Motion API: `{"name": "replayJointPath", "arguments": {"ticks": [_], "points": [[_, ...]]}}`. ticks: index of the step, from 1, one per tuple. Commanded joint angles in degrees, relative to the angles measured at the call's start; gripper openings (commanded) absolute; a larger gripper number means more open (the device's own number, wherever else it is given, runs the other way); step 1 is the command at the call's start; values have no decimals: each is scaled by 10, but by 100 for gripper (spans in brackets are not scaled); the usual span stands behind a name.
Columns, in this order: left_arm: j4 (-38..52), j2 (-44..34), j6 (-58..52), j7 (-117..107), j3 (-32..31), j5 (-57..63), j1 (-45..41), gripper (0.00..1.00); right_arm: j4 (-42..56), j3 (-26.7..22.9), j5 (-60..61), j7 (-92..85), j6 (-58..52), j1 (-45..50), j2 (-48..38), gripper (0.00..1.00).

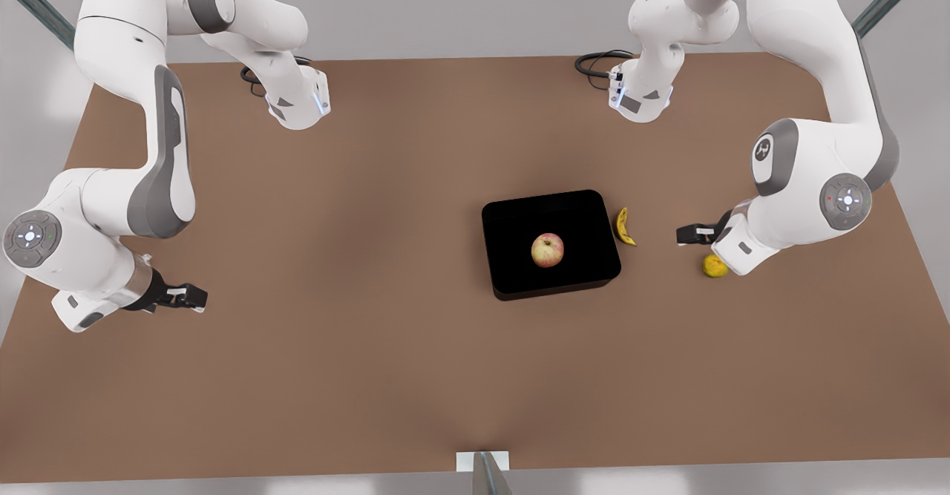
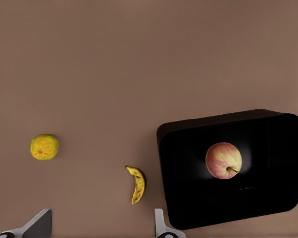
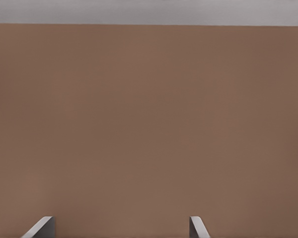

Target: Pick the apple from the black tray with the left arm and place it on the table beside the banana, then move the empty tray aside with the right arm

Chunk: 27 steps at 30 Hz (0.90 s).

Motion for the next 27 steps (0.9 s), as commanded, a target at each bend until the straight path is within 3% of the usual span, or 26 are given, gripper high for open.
{"name": "replayJointPath", "arguments": {"ticks": [1,3,5,8,14,16,18,27], "points": [[2,-1,5,12,-1,-1,0,100,0,0,0,4,5,0,0,100],[29,2,5,22,-1,-47,-9,100,0,1,0,3,5,0,1,100],[37,12,8,10,-4,13,-58,100,0,2,0,1,21,1,14,100],[40,27,67,-32,-5,10,-100,100,2,1,-3,4,86,7,64,100],[8,44,63,-318,-16,2,-252,100,28,2,0,7,-54,7,12,100],[-89,35,140,-313,-17,13,-261,100,30,-2,0,8,-54,7,12,100],[-316,-64,368,-173,-10,13,-243,100,30,-1,0,8,-54,7,12,100],[-224,43,380,-185,-10,18,-239,100,38,-1,1,8,-47,6,15,100]]}}
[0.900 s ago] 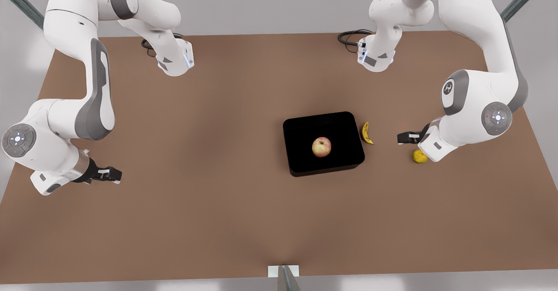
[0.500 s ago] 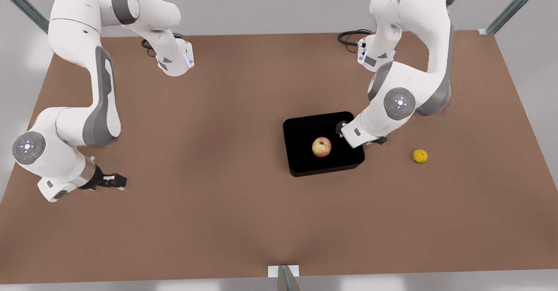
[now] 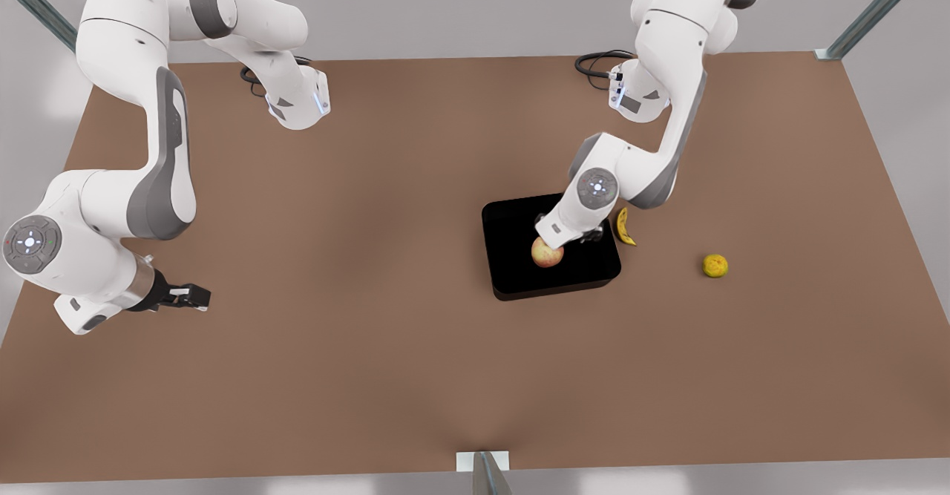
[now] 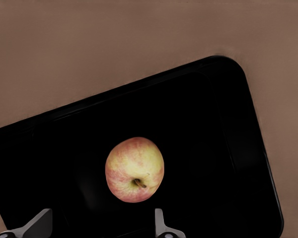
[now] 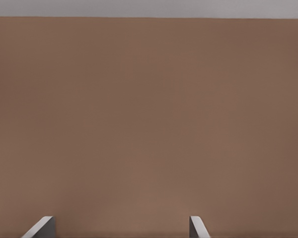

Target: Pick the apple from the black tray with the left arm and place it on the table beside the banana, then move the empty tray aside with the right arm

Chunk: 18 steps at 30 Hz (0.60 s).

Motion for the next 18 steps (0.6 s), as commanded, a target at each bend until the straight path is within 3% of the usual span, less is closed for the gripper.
{"name": "replayJointPath", "arguments": {"ticks": [1,18], "points": [[9,24,64,-50,0,9,3,100,0,-1,1,2,-4,0,-1,100],[-57,40,166,-55,0,13,-20,100,0,-1,1,2,-4,-1,0,100]]}}
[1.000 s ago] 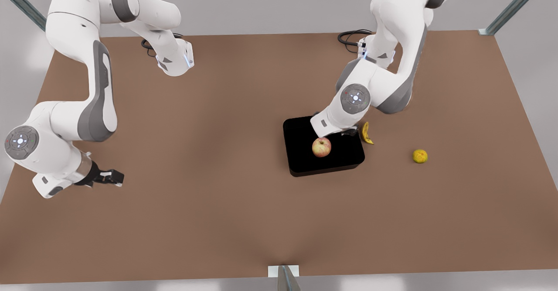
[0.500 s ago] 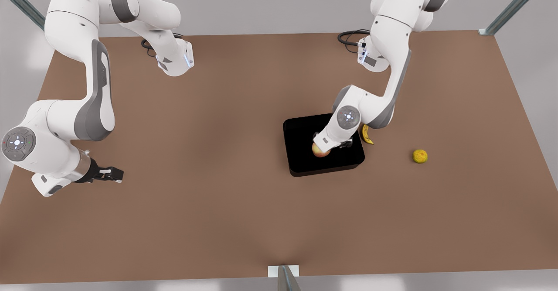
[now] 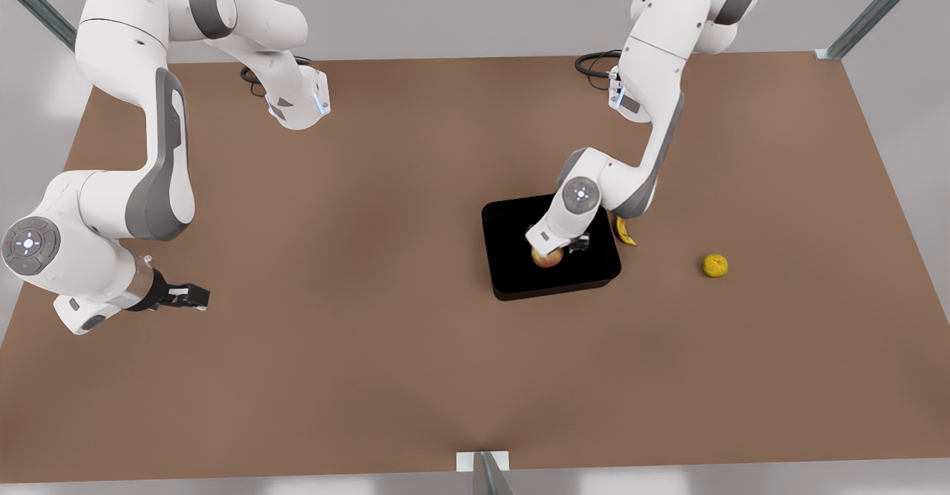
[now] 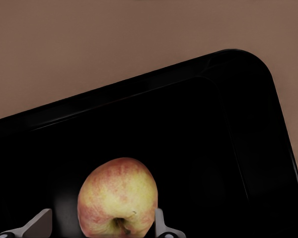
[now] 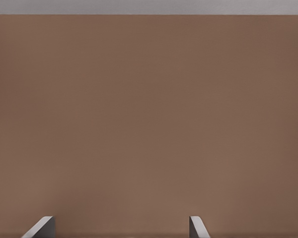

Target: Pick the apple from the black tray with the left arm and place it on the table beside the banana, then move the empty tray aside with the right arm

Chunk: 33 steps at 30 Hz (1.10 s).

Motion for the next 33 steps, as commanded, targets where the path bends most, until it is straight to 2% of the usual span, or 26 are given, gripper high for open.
{"name": "replayJointPath", "arguments": {"ticks": [1,25,26,27,31,33], "points": [[-1,1,36,-23,0,1,-1,100,0,-1,0,0,0,0,-1,100],[-10,63,100,-42,1,30,-12,100,0,-5,0,0,-1,-1,-1,100],[-10,62,100,-52,1,31,-12,93,0,-5,0,0,-1,-1,-1,100],[-10,62,100,-53,1,31,-12,78,0,-4,0,0,-1,-1,-1,100],[-11,45,85,-54,1,31,-12,77,0,-5,0,0,0,-1,-1,100],[-7,27,44,-52,1,31,-12,77,0,-5,0,0,-1,-1,-1,100]]}}
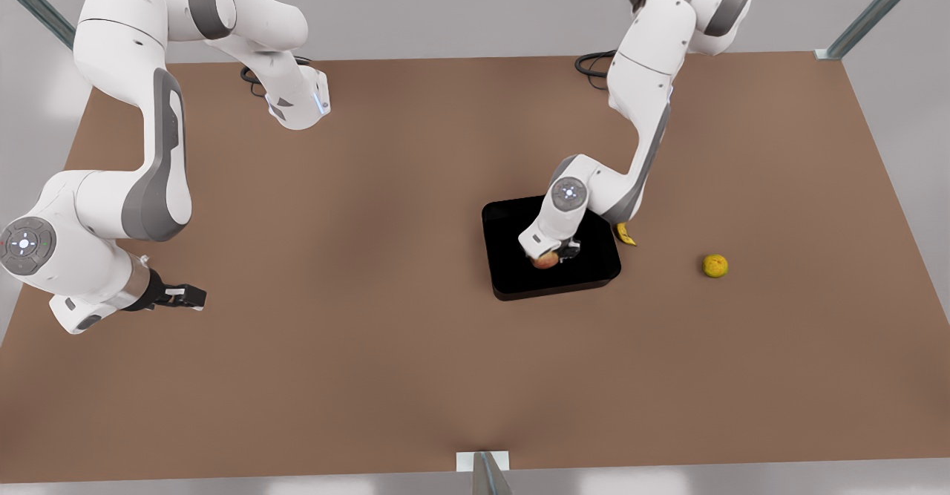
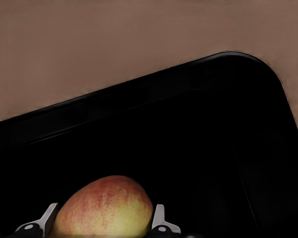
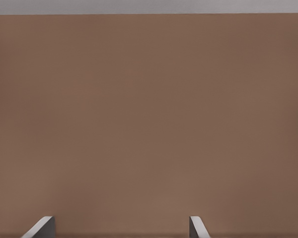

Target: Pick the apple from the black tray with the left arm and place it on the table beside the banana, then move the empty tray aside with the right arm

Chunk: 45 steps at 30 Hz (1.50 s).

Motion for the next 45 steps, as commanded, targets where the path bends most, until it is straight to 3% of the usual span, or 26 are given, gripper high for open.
{"name": "replayJointPath", "arguments": {"ticks": [1,6,10,15,18,20,21,22,24,28,31,40,45], "points": [[2,-15,-56,2,-1,-25,1,77,0,0,0,-1,0,0,-1,100],[29,-84,-204,48,31,-22,6,77,0,0,0,-1,0,0,-1,100],[62,-142,-349,197,120,-21,6,77,12,12,0,2,-6,5,-2,100],[57,-128,-341,377,276,-22,24,77,80,32,0,263,-64,210,10,100],[50,-21,-236,389,275,-70,54,77,82,83,0,425,-60,262,19,100],[50,10,-207,401,273,-105,54,78,81,138,15,624,40,274,45,100],[50,25,-194,401,266,-108,50,81,79,138,15,642,40,282,57,100],[47,25,-193,401,262,-114,49,100,78,139,14,698,68,294,68,100],[43,21,-194,401,262,-114,49,100,56,140,14,769,141,308,75,100],[44,28,-192,401,262,-114,49,100,61,139,15,804,190,332,113,100],[46,65,-129,401,252,-117,51,100,52,141,7,796,232,353,137,100],[50,90,-96,401,251,-131,53,100,53,140,5,731,271,366,237,100],[50,2,-106,388,264,-142,52,100,6,161,-41,725,296,374,237,100]]}}
